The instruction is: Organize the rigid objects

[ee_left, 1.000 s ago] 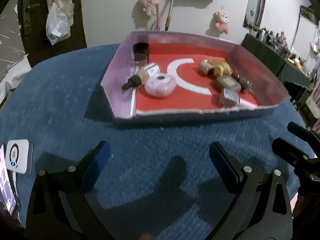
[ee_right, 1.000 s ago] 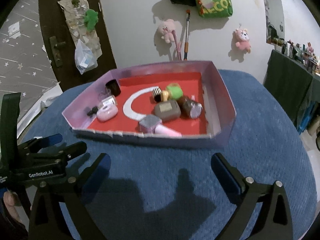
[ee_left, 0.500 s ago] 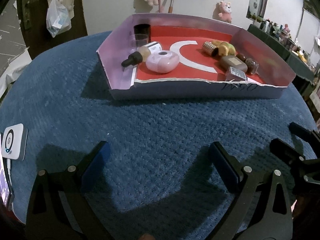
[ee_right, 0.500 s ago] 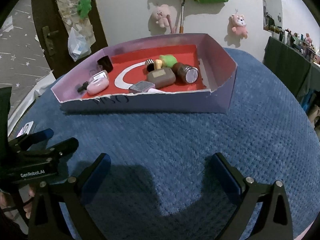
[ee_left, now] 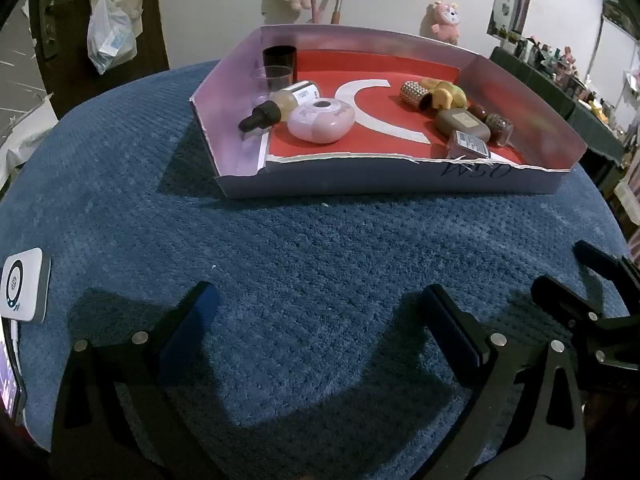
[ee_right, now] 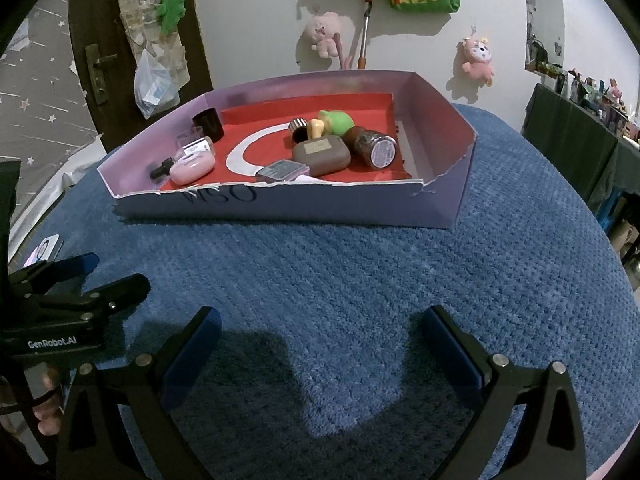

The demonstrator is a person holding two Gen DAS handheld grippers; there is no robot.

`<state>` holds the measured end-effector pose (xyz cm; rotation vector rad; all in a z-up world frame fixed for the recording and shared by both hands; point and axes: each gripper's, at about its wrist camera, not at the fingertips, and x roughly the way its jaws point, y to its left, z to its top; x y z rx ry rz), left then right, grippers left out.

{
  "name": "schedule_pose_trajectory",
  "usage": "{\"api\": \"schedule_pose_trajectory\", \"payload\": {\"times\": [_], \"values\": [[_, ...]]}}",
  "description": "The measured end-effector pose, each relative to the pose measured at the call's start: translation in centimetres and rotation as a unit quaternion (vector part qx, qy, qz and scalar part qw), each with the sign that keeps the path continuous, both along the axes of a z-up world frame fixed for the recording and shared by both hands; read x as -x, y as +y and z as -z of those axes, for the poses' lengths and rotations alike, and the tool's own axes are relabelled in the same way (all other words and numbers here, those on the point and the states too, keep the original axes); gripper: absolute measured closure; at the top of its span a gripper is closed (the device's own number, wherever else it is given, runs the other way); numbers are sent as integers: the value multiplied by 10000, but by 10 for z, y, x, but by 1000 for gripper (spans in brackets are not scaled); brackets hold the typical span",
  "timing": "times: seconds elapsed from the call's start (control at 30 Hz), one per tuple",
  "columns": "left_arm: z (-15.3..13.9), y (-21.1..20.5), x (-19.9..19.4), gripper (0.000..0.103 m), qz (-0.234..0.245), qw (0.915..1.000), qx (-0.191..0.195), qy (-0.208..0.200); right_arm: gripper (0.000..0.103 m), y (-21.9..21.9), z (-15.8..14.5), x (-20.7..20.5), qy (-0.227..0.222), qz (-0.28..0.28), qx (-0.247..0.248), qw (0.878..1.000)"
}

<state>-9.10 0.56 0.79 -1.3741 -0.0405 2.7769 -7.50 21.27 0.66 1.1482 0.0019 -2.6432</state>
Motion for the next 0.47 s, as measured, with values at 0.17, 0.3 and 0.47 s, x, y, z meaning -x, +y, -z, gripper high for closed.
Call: {"api": "schedule_pose_trajectory", "payload": {"times": [0.17, 0.3, 0.47], "values": [[0, 0, 0, 0, -6, 10000, -43, 11, 0, 0, 0, 0, 0, -4, 2, 10000], [0, 2, 0, 0, -3, 10000, -18, 6, 0, 0, 0, 0, 2, -3, -2, 10000], [0, 2, 1, 0, 1, 10000, 11, -3, 0, 0, 0, 0, 1, -4, 1, 10000]]}}
